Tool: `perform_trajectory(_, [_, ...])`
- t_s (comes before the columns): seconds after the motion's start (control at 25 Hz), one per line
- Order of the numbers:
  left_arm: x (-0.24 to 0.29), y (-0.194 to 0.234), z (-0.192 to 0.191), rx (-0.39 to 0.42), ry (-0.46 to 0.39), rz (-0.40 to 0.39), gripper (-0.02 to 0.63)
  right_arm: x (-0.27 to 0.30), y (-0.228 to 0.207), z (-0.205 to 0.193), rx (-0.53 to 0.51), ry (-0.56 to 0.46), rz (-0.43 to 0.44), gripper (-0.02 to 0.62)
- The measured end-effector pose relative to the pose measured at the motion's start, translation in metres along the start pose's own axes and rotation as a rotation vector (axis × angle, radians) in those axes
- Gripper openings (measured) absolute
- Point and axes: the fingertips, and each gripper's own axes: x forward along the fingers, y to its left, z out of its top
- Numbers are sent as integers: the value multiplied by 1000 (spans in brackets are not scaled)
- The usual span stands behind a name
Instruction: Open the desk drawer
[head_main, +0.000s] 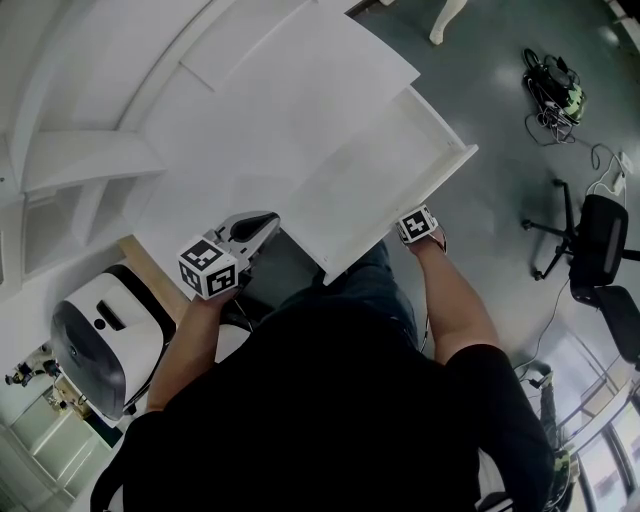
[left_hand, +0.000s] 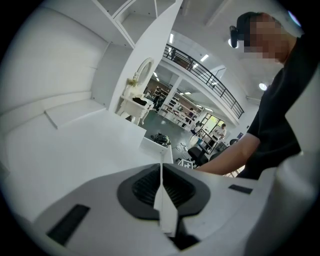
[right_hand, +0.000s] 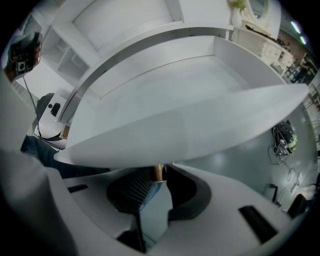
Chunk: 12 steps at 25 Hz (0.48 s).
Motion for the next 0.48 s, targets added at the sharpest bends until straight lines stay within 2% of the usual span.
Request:
perform_trajectory(0.08, [-1, 1, 0, -2, -1, 2, 21, -4, -13, -7, -12, 42, -68, 89])
perform_trajectory(0.12, [-1, 2, 0, -5, -2, 3, 21, -3, -12, -7, -11, 36, -62, 89])
perform_trajectory(0.24, [-1, 2, -1, -10, -2, 5, 21, 0, -1, -3, 2, 12, -9, 89])
perform_trajectory(0.36, [-1, 3, -2, -11, -2, 4, 21, 6, 17, 7, 13, -38, 83, 89])
perform_trajectory(0.48, [-1, 2, -1, -9, -5, 4, 21, 6, 17, 12, 1, -58, 84, 91])
